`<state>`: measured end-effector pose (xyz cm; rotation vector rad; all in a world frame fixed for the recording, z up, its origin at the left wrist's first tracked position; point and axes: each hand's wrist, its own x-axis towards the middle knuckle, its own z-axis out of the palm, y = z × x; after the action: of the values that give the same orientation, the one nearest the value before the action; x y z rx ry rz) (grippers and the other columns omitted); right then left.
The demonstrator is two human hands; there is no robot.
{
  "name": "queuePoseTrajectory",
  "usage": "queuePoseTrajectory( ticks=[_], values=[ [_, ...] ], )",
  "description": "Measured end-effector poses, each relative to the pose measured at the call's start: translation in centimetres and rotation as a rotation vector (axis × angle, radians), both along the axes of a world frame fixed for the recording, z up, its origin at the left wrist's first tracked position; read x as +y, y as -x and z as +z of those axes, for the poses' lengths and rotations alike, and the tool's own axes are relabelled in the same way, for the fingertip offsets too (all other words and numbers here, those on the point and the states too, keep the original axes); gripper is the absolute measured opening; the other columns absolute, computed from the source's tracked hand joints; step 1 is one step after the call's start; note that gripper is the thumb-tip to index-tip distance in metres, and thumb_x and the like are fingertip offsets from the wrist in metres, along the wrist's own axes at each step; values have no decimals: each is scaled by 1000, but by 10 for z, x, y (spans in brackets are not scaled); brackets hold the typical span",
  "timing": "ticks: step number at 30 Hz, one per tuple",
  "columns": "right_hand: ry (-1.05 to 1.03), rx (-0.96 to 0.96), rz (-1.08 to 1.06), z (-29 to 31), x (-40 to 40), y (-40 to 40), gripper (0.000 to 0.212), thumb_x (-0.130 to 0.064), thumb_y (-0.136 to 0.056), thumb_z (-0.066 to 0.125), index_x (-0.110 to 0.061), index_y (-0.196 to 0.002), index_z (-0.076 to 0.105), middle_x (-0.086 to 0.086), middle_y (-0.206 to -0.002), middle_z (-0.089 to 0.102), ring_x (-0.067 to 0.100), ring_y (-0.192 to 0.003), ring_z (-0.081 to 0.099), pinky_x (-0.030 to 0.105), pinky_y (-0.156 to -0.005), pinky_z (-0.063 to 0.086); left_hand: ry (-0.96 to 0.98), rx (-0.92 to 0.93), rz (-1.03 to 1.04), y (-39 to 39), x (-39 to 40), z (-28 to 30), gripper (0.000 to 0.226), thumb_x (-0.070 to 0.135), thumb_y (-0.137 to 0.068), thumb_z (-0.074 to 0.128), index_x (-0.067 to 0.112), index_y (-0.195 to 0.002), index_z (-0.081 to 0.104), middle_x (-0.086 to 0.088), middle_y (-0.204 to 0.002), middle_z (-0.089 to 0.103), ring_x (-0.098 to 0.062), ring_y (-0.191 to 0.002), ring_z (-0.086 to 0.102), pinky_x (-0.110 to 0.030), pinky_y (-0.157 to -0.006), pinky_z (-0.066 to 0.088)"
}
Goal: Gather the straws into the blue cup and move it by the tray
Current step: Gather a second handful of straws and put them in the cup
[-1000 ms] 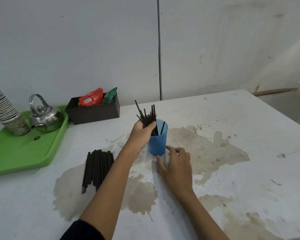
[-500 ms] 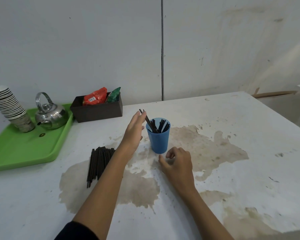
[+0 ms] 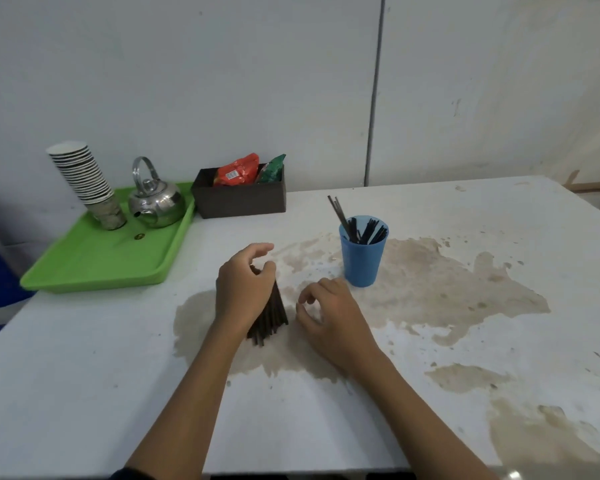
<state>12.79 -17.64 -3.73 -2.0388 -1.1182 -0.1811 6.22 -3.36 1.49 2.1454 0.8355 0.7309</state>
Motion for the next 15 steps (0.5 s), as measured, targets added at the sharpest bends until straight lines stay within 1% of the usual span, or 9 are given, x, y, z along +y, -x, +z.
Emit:
queuePoseTrajectory(
  ticks=[2, 4, 5, 7, 9, 10, 11, 13, 15],
  values=[
    [2, 25, 25, -1, 15, 3, 4, -18, -88, 60, -16, -90, 63, -6, -90, 58, 7, -88, 38, 17, -72, 32, -74, 55, 95, 17, 9, -4, 26, 27, -86, 60, 33, -108, 72, 15, -104, 72, -10, -97, 64, -27, -79, 49],
    [24, 31, 40, -7, 24, 5, 7, -16, -89, 59, -14, -93, 64, -3, -94, 60, 8, -93, 39, 17, -75, 31, -134, 135, 165, 30, 20, -9, 25, 34, -83, 60, 33, -105, 72, 11, -100, 71, -19, -97, 63, -31, -76, 52],
    [43, 24, 47, -11, 27, 6, 10, -14, -90, 58, -13, -96, 65, -1, -97, 61, 10, -96, 40, 16, -77, 31, -145, 185, 184, 35, 26, -12, 29, 38, -82, 59, 33, -107, 71, 8, -101, 70, -23, -97, 62, -35, -76, 53],
    [83, -6, 56, -17, 27, 7, 17, -11, -92, 54, -9, -104, 66, 2, -104, 61, 14, -104, 43, 16, -83, 33, -125, 302, 201, 40, 34, -17, 43, 47, -79, 55, 29, -116, 67, -1, -106, 68, -28, -100, 61, -40, -81, 54],
    [105, -41, 57, -20, 26, 7, 22, -10, -95, 51, -7, -110, 67, 3, -107, 60, 18, -107, 45, 23, -88, 40, -100, 378, 199, 41, 39, -21, 56, 52, -80, 54, 21, -126, 62, -6, -113, 67, -30, -106, 61, -40, -89, 51],
    [113, -55, 55, -20, 26, 8, 24, -11, -96, 49, -6, -113, 67, 4, -108, 61, 19, -108, 45, 26, -90, 43, -89, 409, 192, 40, 39, -22, 57, 52, -83, 56, 17, -128, 60, -6, -115, 67, -28, -108, 61, -38, -91, 49],
    [124, -64, 54, -20, 26, 8, 26, -12, -97, 49, -6, -115, 67, 4, -108, 61, 19, -108, 45, 28, -91, 44, -79, 425, 182, 39, 37, -21, 55, 53, -85, 58, 14, -124, 61, -5, -113, 67, -26, -105, 61, -35, -89, 47],
    [142, -80, 51, -20, 26, 10, 28, -13, -97, 49, -7, -119, 66, 4, -110, 61, 19, -110, 46, 28, -90, 45, -55, 430, 170, 35, 32, -18, 48, 58, -84, 61, 13, -102, 63, -2, -96, 68, -22, -88, 60, -32, -76, 46],
    [150, -91, 47, -20, 25, 12, 31, -9, -95, 49, -9, -121, 65, 5, -111, 61, 21, -110, 47, 28, -87, 47, -33, 423, 171, 30, 29, -17, 62, 70, -73, 64, 10, -88, 65, 0, -81, 68, -17, -74, 61, -31, -63, 45]
  ],
)
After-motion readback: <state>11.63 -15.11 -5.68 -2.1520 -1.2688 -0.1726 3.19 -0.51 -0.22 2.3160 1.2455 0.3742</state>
